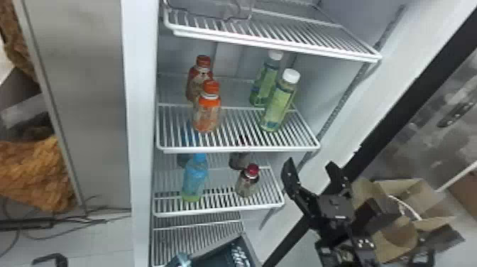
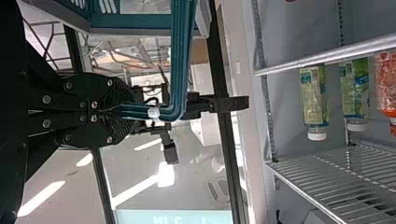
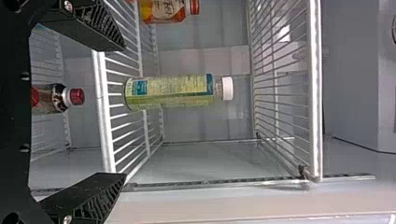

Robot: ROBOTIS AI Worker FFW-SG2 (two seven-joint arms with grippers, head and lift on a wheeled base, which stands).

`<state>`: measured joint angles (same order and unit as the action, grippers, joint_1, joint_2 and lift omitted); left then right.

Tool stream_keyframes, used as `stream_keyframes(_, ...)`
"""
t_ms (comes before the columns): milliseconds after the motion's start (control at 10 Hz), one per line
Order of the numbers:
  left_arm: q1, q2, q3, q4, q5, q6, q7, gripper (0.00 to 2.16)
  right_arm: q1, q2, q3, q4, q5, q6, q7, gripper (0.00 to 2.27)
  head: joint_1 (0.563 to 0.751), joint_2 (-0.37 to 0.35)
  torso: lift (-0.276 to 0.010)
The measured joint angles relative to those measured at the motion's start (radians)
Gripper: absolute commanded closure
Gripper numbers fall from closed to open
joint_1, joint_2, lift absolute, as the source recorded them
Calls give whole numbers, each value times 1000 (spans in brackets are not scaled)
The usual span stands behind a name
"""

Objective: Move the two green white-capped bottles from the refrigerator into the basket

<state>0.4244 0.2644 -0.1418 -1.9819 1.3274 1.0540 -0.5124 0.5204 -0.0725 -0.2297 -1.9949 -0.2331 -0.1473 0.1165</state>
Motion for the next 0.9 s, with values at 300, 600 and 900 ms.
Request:
stream_keyframes(300, -2, -1, 0, 0, 1, -1, 0, 1213, -101, -19, 4, 82, 10, 12, 31, 70, 695, -350, -4)
stream_keyframes(600, -7, -1, -4, 0, -1, -1, 0, 1213, -177, -29, 6, 138, 19, 28, 49, 58, 695, -350, -4)
stream_keyframes(900, -10, -1, -4, 0, -1, -1, 0, 1213, -245, -38, 6, 178, 23, 45, 66, 56, 695, -350, -4)
